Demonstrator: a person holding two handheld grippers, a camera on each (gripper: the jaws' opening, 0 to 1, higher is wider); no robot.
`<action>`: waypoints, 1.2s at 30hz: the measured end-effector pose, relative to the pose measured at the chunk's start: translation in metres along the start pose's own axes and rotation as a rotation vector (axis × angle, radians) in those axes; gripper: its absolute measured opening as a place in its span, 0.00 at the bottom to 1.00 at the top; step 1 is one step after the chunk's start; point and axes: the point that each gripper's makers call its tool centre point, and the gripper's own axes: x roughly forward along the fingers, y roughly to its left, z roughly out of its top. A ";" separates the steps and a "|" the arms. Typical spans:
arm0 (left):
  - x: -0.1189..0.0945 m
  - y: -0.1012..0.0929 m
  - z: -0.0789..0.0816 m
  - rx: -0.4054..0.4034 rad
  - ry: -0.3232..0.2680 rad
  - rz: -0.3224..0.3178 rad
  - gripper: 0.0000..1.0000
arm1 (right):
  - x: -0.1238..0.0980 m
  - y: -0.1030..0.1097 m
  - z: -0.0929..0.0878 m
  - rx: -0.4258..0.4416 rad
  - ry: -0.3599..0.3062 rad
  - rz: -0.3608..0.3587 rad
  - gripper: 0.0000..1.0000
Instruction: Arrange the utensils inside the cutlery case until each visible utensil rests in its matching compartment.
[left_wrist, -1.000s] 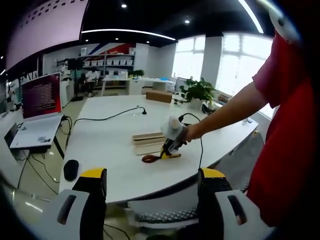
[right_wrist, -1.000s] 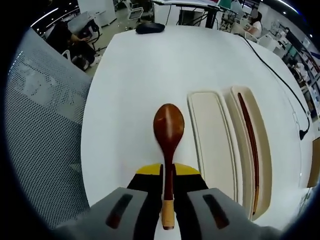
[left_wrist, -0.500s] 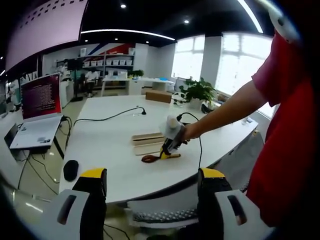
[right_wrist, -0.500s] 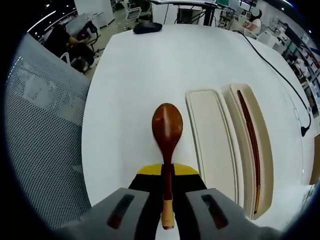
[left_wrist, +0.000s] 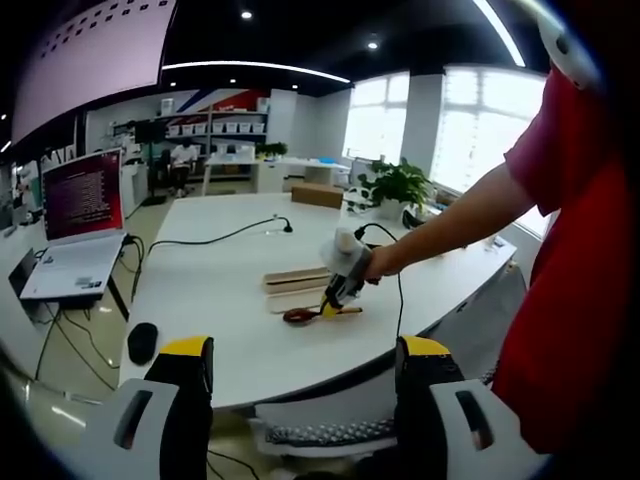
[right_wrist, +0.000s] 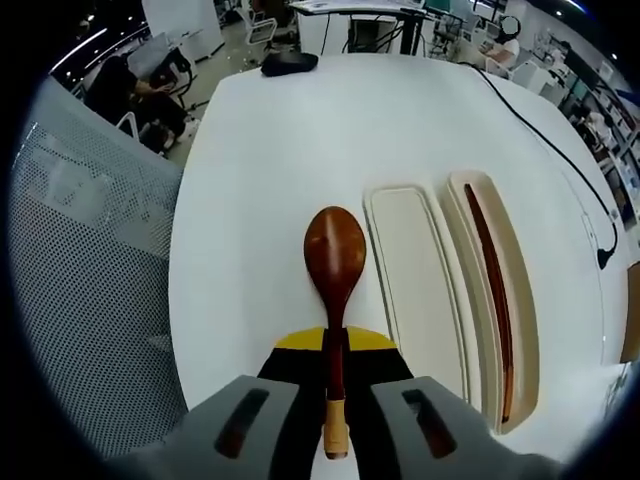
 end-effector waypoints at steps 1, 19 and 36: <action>0.000 0.000 0.000 0.000 0.000 -0.001 0.76 | -0.001 0.000 0.000 0.001 0.001 -0.002 0.01; -0.002 -0.002 0.000 -0.006 -0.008 -0.002 0.76 | -0.012 -0.004 -0.004 -0.015 0.008 -0.001 0.01; 0.000 -0.004 0.002 0.009 -0.004 -0.007 0.76 | -0.026 -0.018 -0.006 -0.042 0.002 0.000 0.01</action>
